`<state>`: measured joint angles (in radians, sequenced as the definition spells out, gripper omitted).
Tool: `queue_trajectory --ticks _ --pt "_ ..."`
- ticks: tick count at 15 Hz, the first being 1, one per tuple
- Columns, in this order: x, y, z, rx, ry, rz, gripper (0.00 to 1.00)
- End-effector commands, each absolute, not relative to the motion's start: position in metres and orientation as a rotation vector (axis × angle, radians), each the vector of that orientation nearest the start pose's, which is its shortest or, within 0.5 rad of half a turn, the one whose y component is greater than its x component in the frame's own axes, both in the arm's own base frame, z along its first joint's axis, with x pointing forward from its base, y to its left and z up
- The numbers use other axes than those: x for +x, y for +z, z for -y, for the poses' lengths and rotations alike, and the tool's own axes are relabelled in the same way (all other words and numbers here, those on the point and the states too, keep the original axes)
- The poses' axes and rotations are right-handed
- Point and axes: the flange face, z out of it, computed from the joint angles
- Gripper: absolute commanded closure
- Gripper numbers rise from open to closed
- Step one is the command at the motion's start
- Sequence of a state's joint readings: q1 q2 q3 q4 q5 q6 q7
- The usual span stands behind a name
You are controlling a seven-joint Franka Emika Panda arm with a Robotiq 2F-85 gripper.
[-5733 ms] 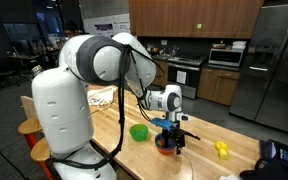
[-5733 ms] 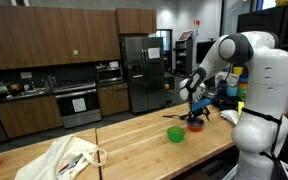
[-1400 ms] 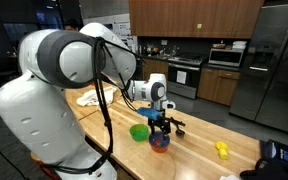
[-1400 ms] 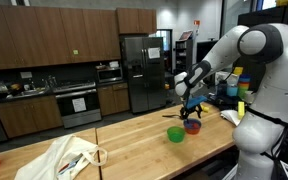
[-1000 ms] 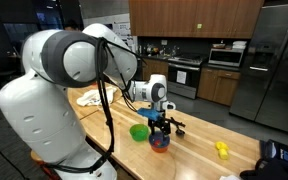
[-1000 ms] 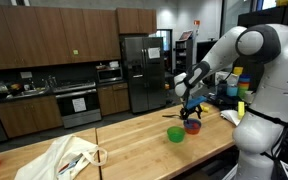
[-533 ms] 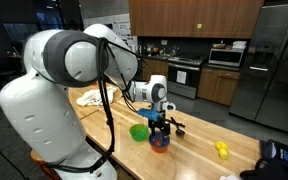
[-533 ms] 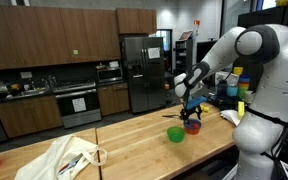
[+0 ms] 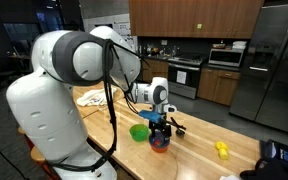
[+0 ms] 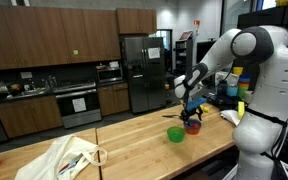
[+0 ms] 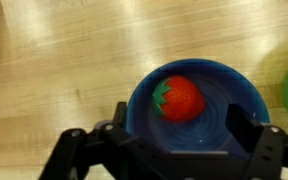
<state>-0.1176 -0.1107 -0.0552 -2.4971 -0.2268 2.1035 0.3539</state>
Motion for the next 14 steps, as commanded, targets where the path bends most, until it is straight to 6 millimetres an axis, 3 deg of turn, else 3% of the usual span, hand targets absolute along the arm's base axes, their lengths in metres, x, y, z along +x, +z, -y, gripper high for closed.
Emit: queue_trajectory --ticks 1,7,12,13,14 --pt "0.429 0.297 0.095 -3.237 0.484 -0.671 0.01" --pt "0.439 0.290 0.099 -3.234 0.500 -0.691 0.01" --pt "0.436 0.291 0.094 -3.240 0.486 -0.676 0.03" --pt "0.436 0.291 0.094 -3.242 0.485 -0.673 0.11" --pt "0.436 0.292 0.094 -3.243 0.485 -0.670 0.28"
